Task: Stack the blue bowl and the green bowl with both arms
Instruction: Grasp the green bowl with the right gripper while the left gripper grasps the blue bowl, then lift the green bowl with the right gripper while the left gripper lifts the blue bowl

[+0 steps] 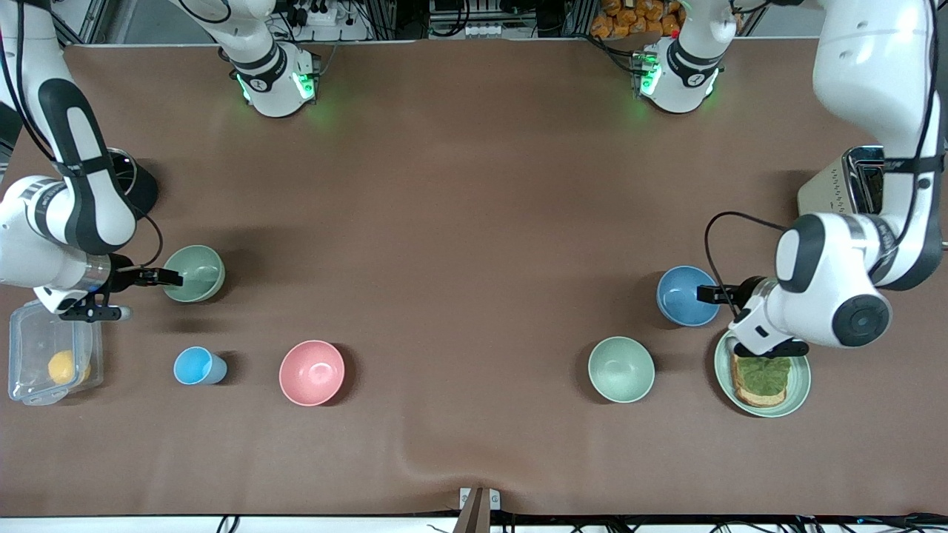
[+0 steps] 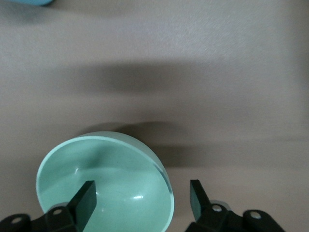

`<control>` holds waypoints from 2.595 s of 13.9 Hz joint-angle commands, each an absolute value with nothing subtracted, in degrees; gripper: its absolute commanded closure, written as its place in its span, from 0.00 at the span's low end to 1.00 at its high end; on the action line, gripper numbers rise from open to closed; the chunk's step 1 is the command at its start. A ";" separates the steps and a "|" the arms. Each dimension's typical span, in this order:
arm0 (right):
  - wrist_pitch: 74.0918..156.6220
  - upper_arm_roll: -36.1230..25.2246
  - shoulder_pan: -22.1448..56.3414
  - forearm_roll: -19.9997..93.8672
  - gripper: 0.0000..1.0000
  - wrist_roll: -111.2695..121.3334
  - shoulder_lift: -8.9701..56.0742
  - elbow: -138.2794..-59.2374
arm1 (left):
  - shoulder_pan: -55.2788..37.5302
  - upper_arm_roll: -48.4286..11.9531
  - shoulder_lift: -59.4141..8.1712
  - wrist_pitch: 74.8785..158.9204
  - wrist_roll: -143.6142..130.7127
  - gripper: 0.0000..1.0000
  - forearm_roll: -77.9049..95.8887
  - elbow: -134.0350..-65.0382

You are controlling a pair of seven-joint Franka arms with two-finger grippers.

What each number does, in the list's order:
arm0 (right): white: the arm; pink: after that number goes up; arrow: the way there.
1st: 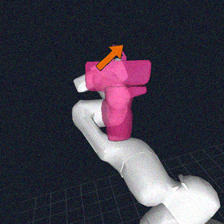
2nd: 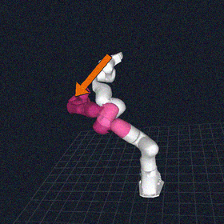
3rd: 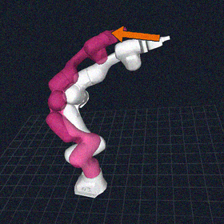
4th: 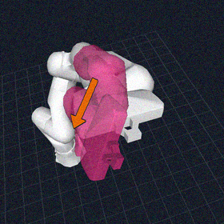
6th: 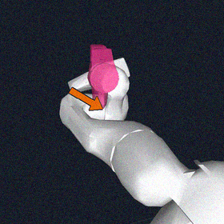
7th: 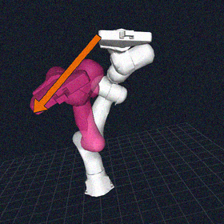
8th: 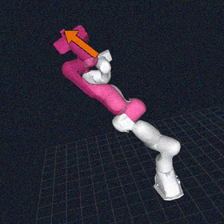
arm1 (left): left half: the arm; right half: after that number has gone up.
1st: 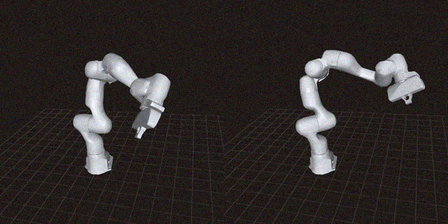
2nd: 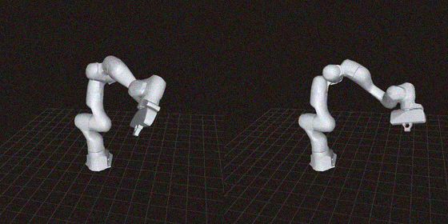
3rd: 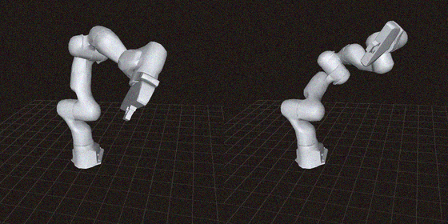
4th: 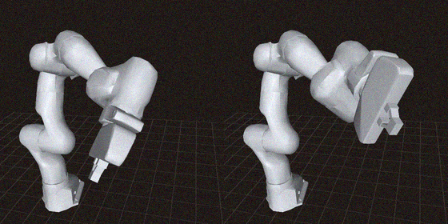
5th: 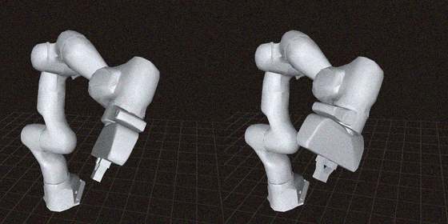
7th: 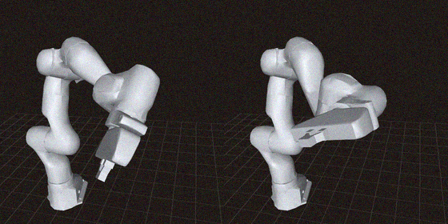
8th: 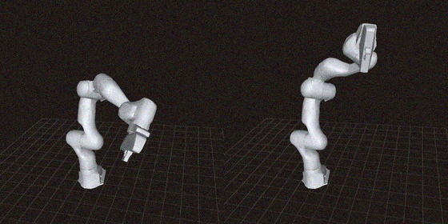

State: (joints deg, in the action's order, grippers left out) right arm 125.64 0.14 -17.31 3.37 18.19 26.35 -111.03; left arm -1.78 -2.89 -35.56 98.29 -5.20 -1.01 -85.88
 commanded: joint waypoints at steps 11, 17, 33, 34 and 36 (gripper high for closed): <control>123.51 1.23 -19.69 9.23 1.00 24.26 27.69 -110.84 | 0.09 -2.99 -44.12 104.76 -4.31 0.00 -2.20 -85.25; 112.06 1.23 -18.03 12.74 1.00 19.80 24.71 -106.17 | -0.44 -2.90 -44.21 105.12 -4.75 0.93 -2.29 -85.34; 121.89 1.67 12.54 16.96 1.00 -32.56 4.84 -123.31 | 0.35 -4.66 -31.12 105.21 -5.01 1.00 3.95 -94.21; 123.30 1.58 16.48 16.96 1.00 -37.91 4.75 -123.22 | 0.18 -4.75 -30.42 105.21 -5.36 1.00 4.39 -94.83; 125.06 1.58 20.47 16.79 1.00 -43.93 4.57 -123.31 | 0.18 -5.71 -29.71 105.29 -6.67 1.00 5.01 -95.36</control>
State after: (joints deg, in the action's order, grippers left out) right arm 123.53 2.21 17.43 16.03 -38.92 7.13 -121.27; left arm 0.00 -4.80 -32.67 104.69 -5.25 3.41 -92.24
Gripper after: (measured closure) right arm 0.965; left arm 0.943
